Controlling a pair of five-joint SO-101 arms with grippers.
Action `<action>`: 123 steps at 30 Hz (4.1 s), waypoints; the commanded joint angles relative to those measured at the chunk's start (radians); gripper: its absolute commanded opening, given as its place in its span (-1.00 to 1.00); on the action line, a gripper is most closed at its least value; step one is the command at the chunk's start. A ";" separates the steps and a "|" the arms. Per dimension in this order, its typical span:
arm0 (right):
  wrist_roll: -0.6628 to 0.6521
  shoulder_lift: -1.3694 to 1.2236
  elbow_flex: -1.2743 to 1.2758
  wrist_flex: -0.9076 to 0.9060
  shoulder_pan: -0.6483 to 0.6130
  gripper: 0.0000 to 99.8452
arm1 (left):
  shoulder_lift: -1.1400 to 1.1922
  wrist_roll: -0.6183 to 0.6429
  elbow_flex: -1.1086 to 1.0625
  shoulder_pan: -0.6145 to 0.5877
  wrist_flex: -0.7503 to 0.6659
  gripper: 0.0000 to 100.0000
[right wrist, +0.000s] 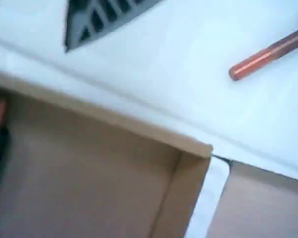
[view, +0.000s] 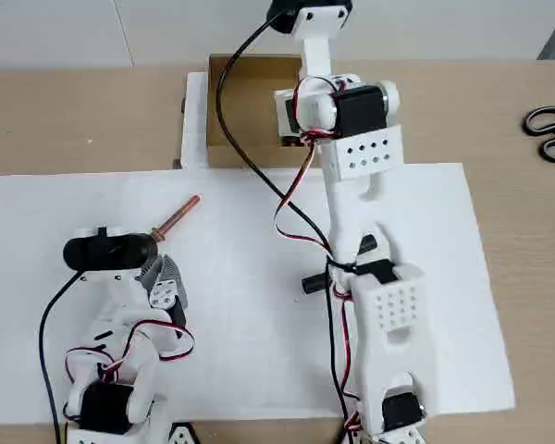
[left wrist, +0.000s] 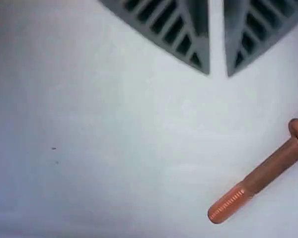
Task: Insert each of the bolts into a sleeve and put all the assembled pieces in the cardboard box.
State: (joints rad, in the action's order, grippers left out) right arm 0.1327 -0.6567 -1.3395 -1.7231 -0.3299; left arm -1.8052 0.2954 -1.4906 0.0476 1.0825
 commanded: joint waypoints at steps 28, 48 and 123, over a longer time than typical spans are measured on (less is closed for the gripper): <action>0.545 0.549 1.145 0.013 0.008 -0.80 | -0.008 0.000 0.045 0.003 -0.003 -0.99; 0.568 0.371 1.140 0.122 0.114 -0.51 | -0.008 0.000 0.045 0.003 -0.003 -0.99; 0.540 0.225 1.142 0.226 0.150 -0.72 | -0.008 -0.060 0.045 -0.005 -0.005 -0.99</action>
State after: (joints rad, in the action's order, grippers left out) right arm 0.6836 -0.4358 -0.1903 -1.5113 -0.1887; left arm -1.8052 0.2447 -1.4906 0.0476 1.0825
